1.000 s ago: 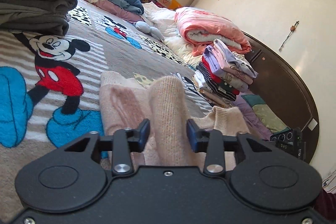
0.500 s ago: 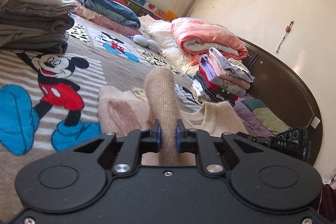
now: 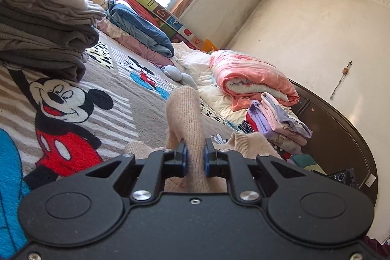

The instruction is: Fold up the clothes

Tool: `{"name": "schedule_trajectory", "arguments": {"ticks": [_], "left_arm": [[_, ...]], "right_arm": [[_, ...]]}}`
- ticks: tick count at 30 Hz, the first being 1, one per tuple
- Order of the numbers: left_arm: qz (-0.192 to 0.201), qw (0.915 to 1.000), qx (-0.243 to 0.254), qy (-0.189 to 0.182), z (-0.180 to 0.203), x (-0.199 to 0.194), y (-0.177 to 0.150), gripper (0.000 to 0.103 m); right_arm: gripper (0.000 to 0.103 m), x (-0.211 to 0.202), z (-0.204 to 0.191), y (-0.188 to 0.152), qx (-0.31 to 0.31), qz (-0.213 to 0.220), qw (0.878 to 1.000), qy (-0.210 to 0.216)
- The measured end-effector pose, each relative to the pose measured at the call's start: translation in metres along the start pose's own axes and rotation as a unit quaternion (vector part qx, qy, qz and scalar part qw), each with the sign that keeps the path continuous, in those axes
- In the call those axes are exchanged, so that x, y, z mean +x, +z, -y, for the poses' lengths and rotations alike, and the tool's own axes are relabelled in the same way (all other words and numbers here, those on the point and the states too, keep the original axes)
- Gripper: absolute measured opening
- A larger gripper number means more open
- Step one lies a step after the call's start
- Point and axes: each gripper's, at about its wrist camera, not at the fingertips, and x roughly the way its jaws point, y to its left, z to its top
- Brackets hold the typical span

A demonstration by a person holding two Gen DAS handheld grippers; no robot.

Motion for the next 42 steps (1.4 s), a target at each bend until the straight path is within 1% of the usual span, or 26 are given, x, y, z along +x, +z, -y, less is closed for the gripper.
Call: {"name": "schedule_trajectory", "arguments": {"ticks": [4, 7, 10, 12, 13, 15, 16, 17, 18, 19, 20, 21, 22, 24, 25, 27, 28, 29, 30, 32, 33, 34, 35, 38, 40, 42], "left_arm": [[-0.029, 0.9989, -0.016, 0.032, -0.014, 0.018, -0.002, 0.011], [-0.053, 0.9964, -0.017, 0.063, -0.019, 0.026, -0.008, 0.011], [-0.055, 0.9958, -0.015, 0.072, -0.019, 0.026, -0.009, 0.011], [-0.052, 0.9957, -0.013, 0.076, -0.018, 0.024, -0.010, 0.012], [-0.051, 0.9954, -0.011, 0.080, -0.017, 0.024, -0.010, 0.015], [-0.038, 0.9949, 0.002, 0.093, -0.010, 0.018, -0.009, 0.017], [-0.029, 0.9941, 0.015, 0.104, -0.003, 0.013, -0.008, 0.018], [-0.018, 0.9919, 0.037, 0.120, 0.008, 0.007, -0.005, 0.019], [-0.004, 0.9880, 0.068, 0.138, 0.021, 0.001, -0.004, 0.019], [0.007, 0.9831, 0.104, 0.151, 0.035, -0.005, -0.003, 0.019], [0.016, 0.9786, 0.137, 0.152, 0.049, -0.012, -0.002, 0.022], [0.020, 0.9750, 0.167, 0.145, 0.061, -0.017, -0.002, 0.032], [0.017, 0.9736, 0.191, 0.125, 0.072, -0.020, -0.003, 0.041], [-0.007, 0.9677, 0.237, 0.085, 0.088, -0.023, -0.011, 0.044], [-0.026, 0.9629, 0.258, 0.076, 0.092, -0.021, -0.018, 0.044], [-0.068, 0.9559, 0.273, 0.083, 0.089, -0.014, -0.031, 0.044], [-0.095, 0.9501, 0.280, 0.100, 0.083, -0.006, -0.039, 0.046], [-0.124, 0.9390, 0.298, 0.118, 0.075, 0.004, -0.050, 0.046], [-0.142, 0.9302, 0.312, 0.132, 0.068, 0.012, -0.059, 0.051], [-0.140, 0.9326, 0.305, 0.133, 0.059, 0.015, -0.060, 0.054], [-0.140, 0.9335, 0.302, 0.134, 0.056, 0.016, -0.060, 0.055], [-0.139, 0.9341, 0.301, 0.134, 0.056, 0.015, -0.061, 0.055], [-0.138, 0.9347, 0.299, 0.133, 0.056, 0.013, -0.061, 0.055], [-0.134, 0.9363, 0.296, 0.133, 0.056, 0.009, -0.063, 0.055], [-0.126, 0.9369, 0.297, 0.133, 0.063, 0.004, -0.061, 0.052], [-0.105, 0.9376, 0.307, 0.125, 0.072, -0.004, -0.059, 0.052]], "right_arm": [[0.016, 0.016, 0.014, 0.002, 0.013, -0.001, 1.000, -0.007], [0.016, 0.033, 0.028, -0.004, 0.020, -0.027, 0.999, -0.040], [0.016, 0.048, 0.037, -0.012, 0.027, -0.062, 0.995, -0.075], [0.016, 0.049, 0.034, -0.015, 0.016, -0.067, 0.994, -0.089], [0.016, 0.050, 0.032, -0.015, 0.013, -0.067, 0.993, -0.091], [0.021, 0.045, 0.027, -0.014, 0.000, -0.057, 0.994, -0.098], [0.026, 0.041, 0.024, -0.012, -0.008, -0.050, 0.994, -0.101], [0.038, 0.037, 0.020, -0.011, -0.015, -0.042, 0.994, -0.105], [0.043, 0.032, 0.015, -0.009, -0.030, -0.034, 0.993, -0.111], [0.048, 0.026, 0.002, -0.007, -0.067, -0.027, 0.990, -0.124], [0.048, 0.020, -0.012, -0.005, -0.110, -0.022, 0.984, -0.136], [0.048, 0.015, -0.024, -0.006, -0.142, -0.021, 0.980, -0.135], [0.048, 0.008, -0.039, -0.008, -0.175, -0.020, 0.976, -0.128], [0.048, 0.000, -0.066, -0.016, -0.235, -0.028, 0.965, -0.108], [0.047, -0.001, -0.078, -0.022, -0.262, -0.036, 0.959, -0.100], [0.047, 0.006, -0.097, -0.036, -0.307, -0.051, 0.946, -0.088], [0.047, 0.011, -0.106, -0.043, -0.329, -0.058, 0.939, -0.082], [0.046, 0.017, -0.114, -0.050, -0.349, -0.069, 0.931, -0.079], [0.045, 0.027, -0.118, -0.057, -0.362, -0.089, 0.924, -0.084], [0.046, 0.055, -0.108, -0.071, -0.356, -0.157, 0.915, -0.111], [0.046, 0.066, -0.099, -0.076, -0.343, -0.178, 0.915, -0.120], [0.046, 0.067, -0.093, -0.078, -0.329, -0.166, 0.922, -0.117], [0.046, 0.065, -0.093, -0.077, -0.326, -0.165, 0.924, -0.113], [0.046, 0.060, -0.099, -0.077, -0.332, -0.167, 0.922, -0.108], [0.046, 0.045, -0.098, -0.071, -0.306, -0.158, 0.934, -0.095], [0.046, 0.027, -0.094, -0.062, -0.282, -0.128, 0.945, -0.102]]}}
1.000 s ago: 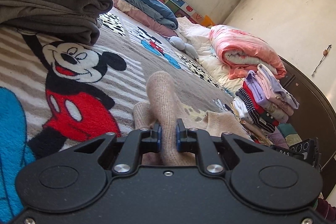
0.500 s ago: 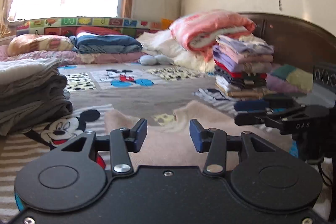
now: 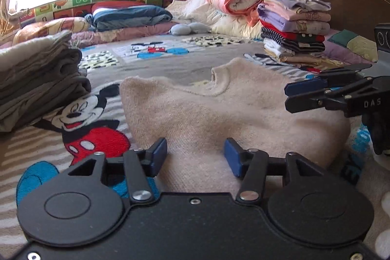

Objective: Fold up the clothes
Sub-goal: 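Open both grippers and lift them off the folded sweater, then pinch the folded sweater's edge with the left gripper while the right gripper pinches it too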

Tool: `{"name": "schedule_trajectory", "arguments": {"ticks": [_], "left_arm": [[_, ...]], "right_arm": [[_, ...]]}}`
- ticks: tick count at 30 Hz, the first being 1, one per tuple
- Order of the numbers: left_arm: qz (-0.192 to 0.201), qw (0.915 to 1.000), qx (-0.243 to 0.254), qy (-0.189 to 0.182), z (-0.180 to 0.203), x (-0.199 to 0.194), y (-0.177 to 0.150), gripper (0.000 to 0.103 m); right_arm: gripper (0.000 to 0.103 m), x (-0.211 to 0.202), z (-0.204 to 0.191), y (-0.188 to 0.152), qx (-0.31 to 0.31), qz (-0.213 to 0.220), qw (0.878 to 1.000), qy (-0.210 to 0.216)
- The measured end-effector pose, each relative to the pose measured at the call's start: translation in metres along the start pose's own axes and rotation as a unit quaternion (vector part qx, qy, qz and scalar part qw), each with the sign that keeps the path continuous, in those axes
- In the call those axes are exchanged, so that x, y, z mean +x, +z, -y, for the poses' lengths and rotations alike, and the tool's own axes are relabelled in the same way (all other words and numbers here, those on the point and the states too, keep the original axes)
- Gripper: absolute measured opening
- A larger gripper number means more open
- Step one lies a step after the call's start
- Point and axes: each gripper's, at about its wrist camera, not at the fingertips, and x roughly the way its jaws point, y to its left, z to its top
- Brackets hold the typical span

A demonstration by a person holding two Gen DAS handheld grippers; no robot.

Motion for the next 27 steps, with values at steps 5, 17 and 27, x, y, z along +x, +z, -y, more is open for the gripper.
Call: {"name": "schedule_trajectory", "arguments": {"ticks": [5, 17, 27], "left_arm": [[-0.016, 0.9999, -0.002, -0.003, 0.000, 0.012, -0.004, 0.053], [-0.037, 0.9991, -0.021, 0.001, -0.006, 0.012, -0.009, 0.055], [-0.011, 0.9996, -0.023, 0.011, 0.016, -0.024, -0.006, 0.053]], "right_arm": [[0.047, -0.003, 0.029, -0.012, 0.050, -0.028, 0.998, -0.031], [0.048, -0.006, 0.003, -0.021, 0.004, -0.002, 0.999, -0.043], [0.048, -0.034, -0.028, -0.029, -0.024, 0.022, 0.998, -0.060]]}}
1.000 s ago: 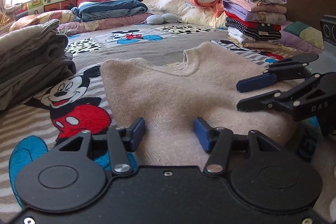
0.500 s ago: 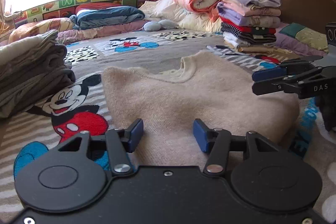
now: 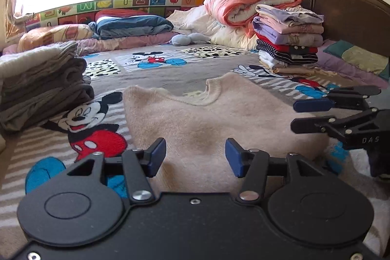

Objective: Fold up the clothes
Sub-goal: 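Pinch the folded sweater's edge with the left gripper while the right gripper pinches it too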

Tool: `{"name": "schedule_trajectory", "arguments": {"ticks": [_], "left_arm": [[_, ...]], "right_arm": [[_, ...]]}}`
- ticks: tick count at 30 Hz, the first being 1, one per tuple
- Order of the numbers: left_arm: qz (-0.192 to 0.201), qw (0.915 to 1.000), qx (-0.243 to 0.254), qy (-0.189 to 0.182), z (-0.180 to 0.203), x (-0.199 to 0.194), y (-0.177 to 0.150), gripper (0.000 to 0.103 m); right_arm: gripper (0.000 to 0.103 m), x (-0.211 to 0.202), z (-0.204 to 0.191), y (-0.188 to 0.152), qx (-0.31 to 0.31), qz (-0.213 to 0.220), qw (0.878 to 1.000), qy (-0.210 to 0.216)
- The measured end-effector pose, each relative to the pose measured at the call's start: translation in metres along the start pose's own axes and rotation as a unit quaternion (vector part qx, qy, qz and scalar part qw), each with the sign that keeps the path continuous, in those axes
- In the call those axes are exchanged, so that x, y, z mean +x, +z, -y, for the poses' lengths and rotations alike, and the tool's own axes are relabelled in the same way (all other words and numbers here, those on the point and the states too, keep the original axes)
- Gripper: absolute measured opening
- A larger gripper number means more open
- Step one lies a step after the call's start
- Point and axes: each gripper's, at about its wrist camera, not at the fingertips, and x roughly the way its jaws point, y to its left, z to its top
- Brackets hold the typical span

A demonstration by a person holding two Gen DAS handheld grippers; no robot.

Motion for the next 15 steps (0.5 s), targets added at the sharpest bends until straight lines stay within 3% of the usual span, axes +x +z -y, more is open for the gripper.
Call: {"name": "schedule_trajectory", "arguments": {"ticks": [3, 8, 12, 15], "left_arm": [[-0.017, 0.9995, 0.005, 0.026, 0.006, 0.008, -0.012, 0.054], [-0.012, 0.9993, -0.013, 0.034, 0.013, -0.007, -0.010, 0.054], [0.014, 0.9921, -0.121, 0.030, -0.003, -0.031, -0.009, 0.061], [0.026, 0.9750, -0.219, 0.027, -0.021, -0.039, -0.013, 0.063]], "right_arm": [[0.049, 0.009, -0.001, -0.006, 0.013, -0.018, 1.000, 0.009], [0.049, -0.001, -0.006, -0.006, 0.042, -0.035, 0.998, 0.002], [0.051, -0.029, -0.006, -0.008, 0.070, -0.018, 0.997, 0.000], [0.055, -0.045, 0.013, -0.008, 0.154, 0.016, 0.988, -0.013]]}}
